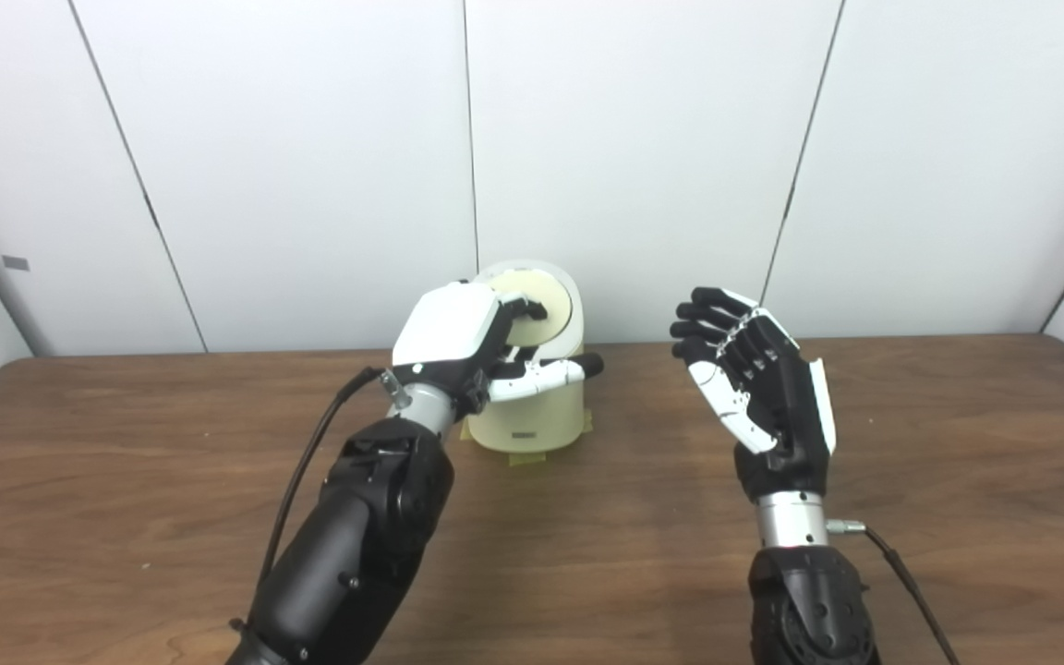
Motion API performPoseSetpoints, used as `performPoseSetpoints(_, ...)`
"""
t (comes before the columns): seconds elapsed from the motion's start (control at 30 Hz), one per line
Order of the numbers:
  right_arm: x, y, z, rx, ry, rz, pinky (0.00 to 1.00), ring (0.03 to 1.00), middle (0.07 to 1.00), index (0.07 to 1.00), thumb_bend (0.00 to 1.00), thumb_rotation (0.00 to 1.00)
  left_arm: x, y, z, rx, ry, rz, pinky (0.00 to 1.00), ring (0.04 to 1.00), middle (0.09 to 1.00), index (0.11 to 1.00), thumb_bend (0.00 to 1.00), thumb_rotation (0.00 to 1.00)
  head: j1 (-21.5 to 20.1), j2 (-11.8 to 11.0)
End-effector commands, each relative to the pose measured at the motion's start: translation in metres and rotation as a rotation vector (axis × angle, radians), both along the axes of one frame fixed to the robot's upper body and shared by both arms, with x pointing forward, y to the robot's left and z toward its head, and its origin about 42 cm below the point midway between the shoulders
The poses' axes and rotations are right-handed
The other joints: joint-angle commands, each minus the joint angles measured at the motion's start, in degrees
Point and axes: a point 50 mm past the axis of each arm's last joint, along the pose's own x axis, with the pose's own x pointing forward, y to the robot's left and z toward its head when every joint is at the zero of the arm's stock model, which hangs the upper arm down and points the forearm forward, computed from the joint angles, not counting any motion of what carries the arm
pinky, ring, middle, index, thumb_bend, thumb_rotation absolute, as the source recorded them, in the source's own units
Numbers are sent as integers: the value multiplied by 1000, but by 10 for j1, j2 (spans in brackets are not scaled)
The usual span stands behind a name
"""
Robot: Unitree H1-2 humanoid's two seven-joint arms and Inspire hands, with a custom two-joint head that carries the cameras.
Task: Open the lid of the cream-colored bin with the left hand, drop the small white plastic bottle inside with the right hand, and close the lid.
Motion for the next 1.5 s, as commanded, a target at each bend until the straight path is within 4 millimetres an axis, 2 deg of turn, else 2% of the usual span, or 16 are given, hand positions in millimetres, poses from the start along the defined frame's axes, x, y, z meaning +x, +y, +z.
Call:
performPoseSetpoints(0.0, 2, 6, 23, 11, -78, 20, 561, 626, 651, 654, 326, 349, 5, 5, 2, 23, -5, 14, 1000, 904, 811, 788, 826, 962, 0, 1)
performPoseSetpoints(0.17, 2, 6, 23, 12, -78, 24, 561, 627, 651, 653, 330, 347, 6, 8, -5, 17, 11, 17, 1000, 899, 797, 781, 833, 940, 0, 1)
performPoseSetpoints(0.4, 3, 7, 23, 11, -79, 20, 547, 620, 644, 646, 318, 324, 4, 9, -10, 16, 27, 16, 1000, 910, 826, 806, 802, 902, -3, 0)
performPoseSetpoints(1.07, 0, 9, 26, 18, -70, 31, 549, 620, 642, 643, 329, 334, 5, 12, -23, 35, 80, 12, 1000, 915, 822, 788, 821, 918, -3, 3)
performPoseSetpoints(1.47, 0, 11, 26, 19, -65, 31, 550, 620, 641, 645, 330, 329, 2, 14, -17, -32, 34, -1, 1000, 885, 850, 834, 797, 926, -3, 2)
